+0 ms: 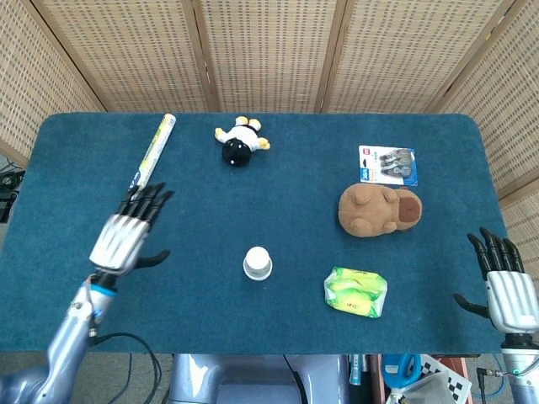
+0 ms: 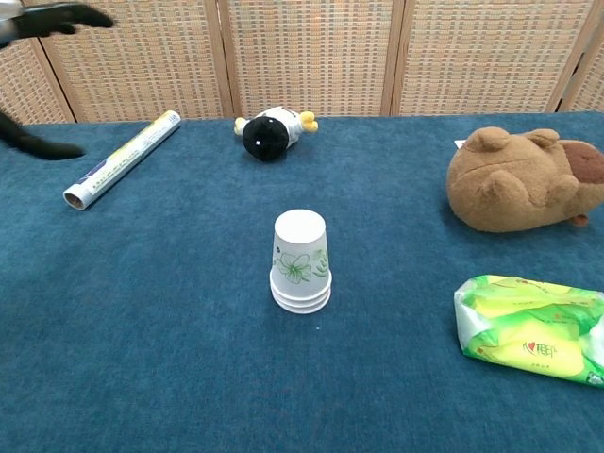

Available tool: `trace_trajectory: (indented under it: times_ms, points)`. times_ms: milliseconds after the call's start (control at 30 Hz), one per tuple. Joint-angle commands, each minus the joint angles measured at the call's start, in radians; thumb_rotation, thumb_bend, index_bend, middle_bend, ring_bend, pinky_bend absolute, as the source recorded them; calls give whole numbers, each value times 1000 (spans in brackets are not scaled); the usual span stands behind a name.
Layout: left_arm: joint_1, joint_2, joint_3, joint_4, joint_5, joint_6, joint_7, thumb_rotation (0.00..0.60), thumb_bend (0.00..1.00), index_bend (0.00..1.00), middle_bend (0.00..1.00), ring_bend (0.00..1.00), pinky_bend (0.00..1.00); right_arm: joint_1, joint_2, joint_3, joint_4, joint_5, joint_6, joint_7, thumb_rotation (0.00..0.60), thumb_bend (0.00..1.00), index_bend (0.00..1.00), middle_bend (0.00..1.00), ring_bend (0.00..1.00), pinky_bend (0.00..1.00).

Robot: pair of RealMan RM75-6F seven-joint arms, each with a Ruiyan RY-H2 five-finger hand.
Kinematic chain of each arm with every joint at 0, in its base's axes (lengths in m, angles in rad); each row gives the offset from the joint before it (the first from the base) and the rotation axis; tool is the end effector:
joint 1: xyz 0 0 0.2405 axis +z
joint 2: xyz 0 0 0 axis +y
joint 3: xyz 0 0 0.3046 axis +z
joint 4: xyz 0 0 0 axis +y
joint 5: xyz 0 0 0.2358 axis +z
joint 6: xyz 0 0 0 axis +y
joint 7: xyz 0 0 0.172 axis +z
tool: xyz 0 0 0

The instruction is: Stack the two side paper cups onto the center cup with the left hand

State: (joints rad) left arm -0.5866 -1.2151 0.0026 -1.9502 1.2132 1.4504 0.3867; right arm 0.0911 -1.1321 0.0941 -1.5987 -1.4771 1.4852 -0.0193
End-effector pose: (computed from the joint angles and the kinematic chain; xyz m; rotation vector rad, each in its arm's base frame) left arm -0.1945 0.3205 0.0884 -1.6090 -0.8529 -1.0509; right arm -0.3640 -0.2275 0.1621 1.3477 -0.8635 0.9175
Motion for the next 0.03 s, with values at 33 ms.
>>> trace_trajectory:
  times_ms: [33]
  points:
    - [203, 56, 122, 167, 123, 159, -210, 600, 209, 0, 0, 0, 0, -1, 0, -1, -2, -3, 3, -2, 600, 0, 0, 0, 0, 0]
